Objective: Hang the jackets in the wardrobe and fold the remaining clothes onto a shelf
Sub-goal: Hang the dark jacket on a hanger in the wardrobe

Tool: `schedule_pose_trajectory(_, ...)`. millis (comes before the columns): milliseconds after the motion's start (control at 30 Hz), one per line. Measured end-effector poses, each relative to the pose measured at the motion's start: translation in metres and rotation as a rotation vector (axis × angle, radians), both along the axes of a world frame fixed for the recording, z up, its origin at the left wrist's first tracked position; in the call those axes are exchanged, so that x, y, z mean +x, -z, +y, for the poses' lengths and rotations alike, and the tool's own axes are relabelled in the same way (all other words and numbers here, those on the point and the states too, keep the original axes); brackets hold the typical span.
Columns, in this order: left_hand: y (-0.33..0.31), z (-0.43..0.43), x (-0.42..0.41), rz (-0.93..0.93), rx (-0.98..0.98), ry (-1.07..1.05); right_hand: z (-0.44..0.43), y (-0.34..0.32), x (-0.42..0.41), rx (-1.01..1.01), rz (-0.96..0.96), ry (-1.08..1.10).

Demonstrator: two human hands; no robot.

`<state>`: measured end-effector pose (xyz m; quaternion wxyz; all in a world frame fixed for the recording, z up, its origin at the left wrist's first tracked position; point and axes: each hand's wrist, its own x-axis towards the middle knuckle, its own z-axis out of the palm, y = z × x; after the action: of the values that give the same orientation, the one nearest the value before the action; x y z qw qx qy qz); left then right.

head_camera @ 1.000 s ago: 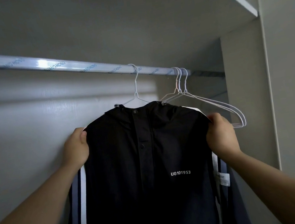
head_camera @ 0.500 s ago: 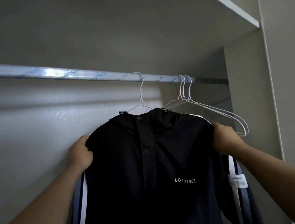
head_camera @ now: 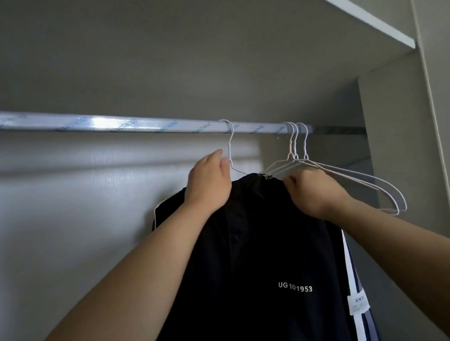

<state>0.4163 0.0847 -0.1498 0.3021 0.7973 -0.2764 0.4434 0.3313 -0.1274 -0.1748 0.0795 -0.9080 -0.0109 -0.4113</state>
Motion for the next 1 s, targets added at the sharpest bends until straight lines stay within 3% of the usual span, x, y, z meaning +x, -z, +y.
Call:
schedule_pose_trajectory(133, -0.013, -0.011, -0.004, 0.154, -0.032, -0.029, 0.021, 0.000, -0.004, -0.101, 0.026, -0.053)
schedule_pose_trajectory(567, -0.001, 0.138, -0.038, -0.079, -0.402, -0.296, 0.167, -0.004, -0.041, -0.385, -0.141, -0.273)
schedule_pose_trajectory(1000, -0.013, 0.280, -0.088, -0.068, -0.648, -0.382, 0.305, 0.003, -0.085, -0.212, -0.144, -0.686)
